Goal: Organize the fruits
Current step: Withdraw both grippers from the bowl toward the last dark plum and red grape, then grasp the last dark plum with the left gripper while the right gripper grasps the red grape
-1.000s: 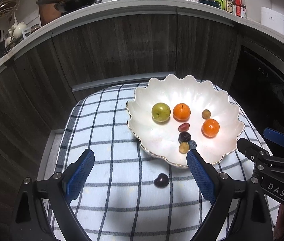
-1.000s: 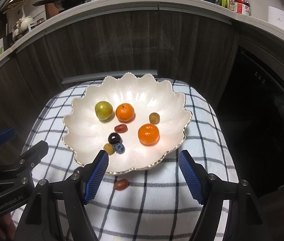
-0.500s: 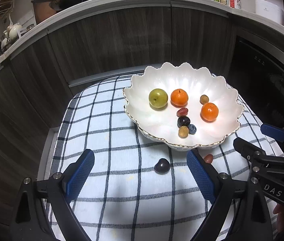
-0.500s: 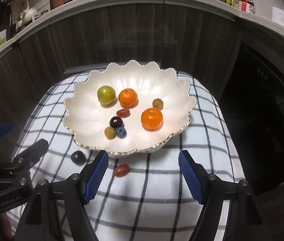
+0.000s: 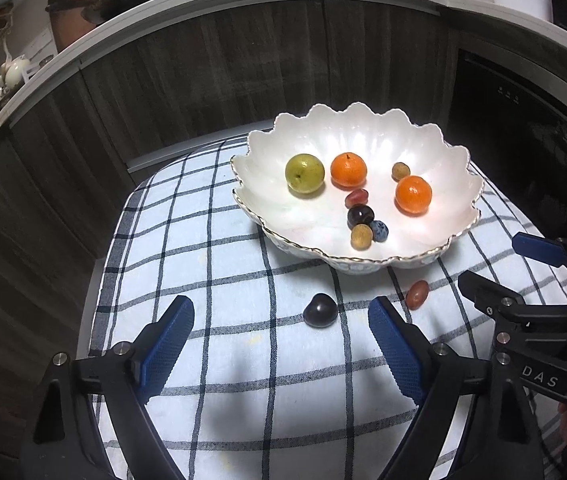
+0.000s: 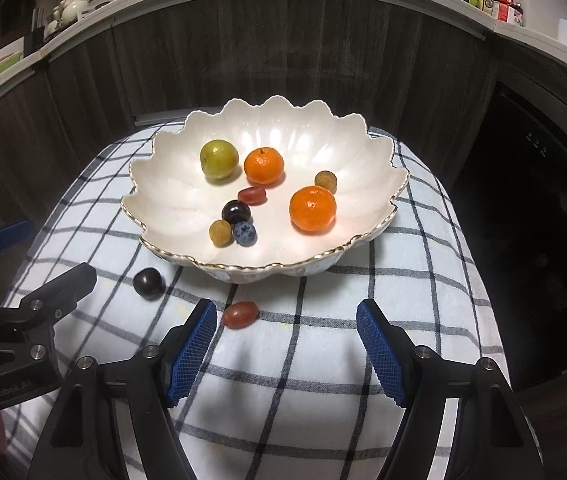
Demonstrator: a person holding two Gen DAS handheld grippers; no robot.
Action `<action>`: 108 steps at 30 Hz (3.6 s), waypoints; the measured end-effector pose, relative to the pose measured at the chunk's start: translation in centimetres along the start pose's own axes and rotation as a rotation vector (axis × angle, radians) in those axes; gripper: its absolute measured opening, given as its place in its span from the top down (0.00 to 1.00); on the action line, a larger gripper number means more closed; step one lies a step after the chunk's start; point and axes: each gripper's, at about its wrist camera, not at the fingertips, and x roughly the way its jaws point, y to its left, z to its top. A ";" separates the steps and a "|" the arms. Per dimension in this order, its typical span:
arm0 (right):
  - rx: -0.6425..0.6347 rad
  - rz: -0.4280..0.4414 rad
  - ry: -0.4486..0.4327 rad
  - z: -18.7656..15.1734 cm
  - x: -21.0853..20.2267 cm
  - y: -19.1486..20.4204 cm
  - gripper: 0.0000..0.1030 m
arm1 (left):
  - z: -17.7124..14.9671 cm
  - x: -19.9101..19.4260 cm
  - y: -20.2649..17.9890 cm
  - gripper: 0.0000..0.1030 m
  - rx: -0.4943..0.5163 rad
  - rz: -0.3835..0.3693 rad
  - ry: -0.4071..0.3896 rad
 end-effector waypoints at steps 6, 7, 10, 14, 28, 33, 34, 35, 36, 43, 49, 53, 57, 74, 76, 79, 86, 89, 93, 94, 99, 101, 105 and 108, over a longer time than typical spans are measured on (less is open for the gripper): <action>-0.017 0.012 0.005 -0.5 0.7 0.0 0.29 | -0.4 0.5 -0.1 0.14 0.017 -0.009 -0.006; -0.019 0.014 0.005 -0.5 0.7 0.1 0.29 | -0.5 0.6 -0.1 0.14 0.019 -0.009 -0.004; -0.033 0.016 0.002 -0.7 1.0 0.3 0.29 | -0.9 1.1 0.0 0.15 0.025 -0.011 0.000; -0.047 0.023 -0.003 -0.9 1.3 0.5 0.29 | -1.4 1.6 -0.1 0.16 0.035 -0.019 0.002; -0.092 0.073 -0.008 -1.7 3.0 1.4 0.29 | -2.7 3.5 -0.4 0.21 0.073 -0.067 -0.026; -0.103 0.093 -0.008 -2.0 3.7 1.5 0.29 | -2.8 4.2 -0.7 0.26 0.105 -0.078 -0.039; -0.103 0.097 -0.007 -2.0 3.8 1.5 0.29 | -2.8 4.3 -0.7 0.27 0.106 -0.081 -0.039; -0.102 0.103 -0.005 -2.1 4.0 1.4 0.29 | -2.8 4.5 -0.7 0.28 0.107 -0.084 -0.040; -0.102 0.106 -0.004 -2.1 4.1 1.4 0.29 | -2.8 4.6 -0.8 0.28 0.111 -0.087 -0.043; -0.122 0.105 -0.011 -2.2 4.8 1.6 0.30 | -3.0 5.2 -1.1 0.36 0.141 -0.113 -0.058; -0.152 0.112 -0.016 -2.2 5.2 2.1 0.40 | -3.1 5.6 -1.3 0.39 0.152 -0.126 -0.066; -0.166 0.114 -0.021 -2.2 5.3 2.4 0.43 | -3.0 5.9 -1.3 0.42 0.141 -0.142 -0.066; -0.160 0.124 -0.020 -2.1 5.6 2.4 0.47 | -3.0 6.3 -1.3 0.43 0.143 -0.156 -0.057; -0.165 0.153 -0.008 -2.2 6.5 2.5 0.53 | -3.0 7.9 -1.5 0.53 0.149 -0.222 -0.007; -0.162 0.157 -0.005 -2.2 6.5 2.5 0.53 | -2.9 8.2 -1.6 0.55 0.148 -0.224 0.005; -0.156 0.159 0.000 -2.2 6.7 2.4 0.53 | -2.9 8.6 -1.5 0.57 0.144 -0.229 0.023; -0.148 0.168 0.008 -2.3 7.1 2.4 0.63 | -2.8 8.8 -1.5 0.57 0.140 -0.232 0.026; -0.146 0.169 0.006 -2.3 7.1 2.4 0.68 | -2.8 8.8 -1.6 0.61 0.141 -0.237 0.027; -0.145 0.171 0.006 -2.3 7.1 2.4 0.70 | -2.8 8.8 -1.8 0.62 0.149 -0.236 0.025; -0.144 0.171 0.005 -2.3 7.1 2.4 0.70 | -2.7 8.8 -1.8 0.63 0.147 -0.237 0.025; -0.139 0.172 0.006 -2.2 7.1 2.4 0.70 | -2.8 8.7 -1.7 0.71 0.142 -0.229 0.023; -0.136 0.171 0.007 -2.2 7.1 2.4 0.70 | -2.7 8.8 -1.5 0.72 0.138 -0.228 0.023; -0.133 0.170 0.007 -2.2 7.0 2.4 0.70 | -2.8 8.7 -1.5 0.73 0.137 -0.228 0.023; -0.133 0.170 0.005 -2.1 6.9 2.4 0.70 | -2.9 8.6 -1.6 0.73 0.136 -0.228 0.023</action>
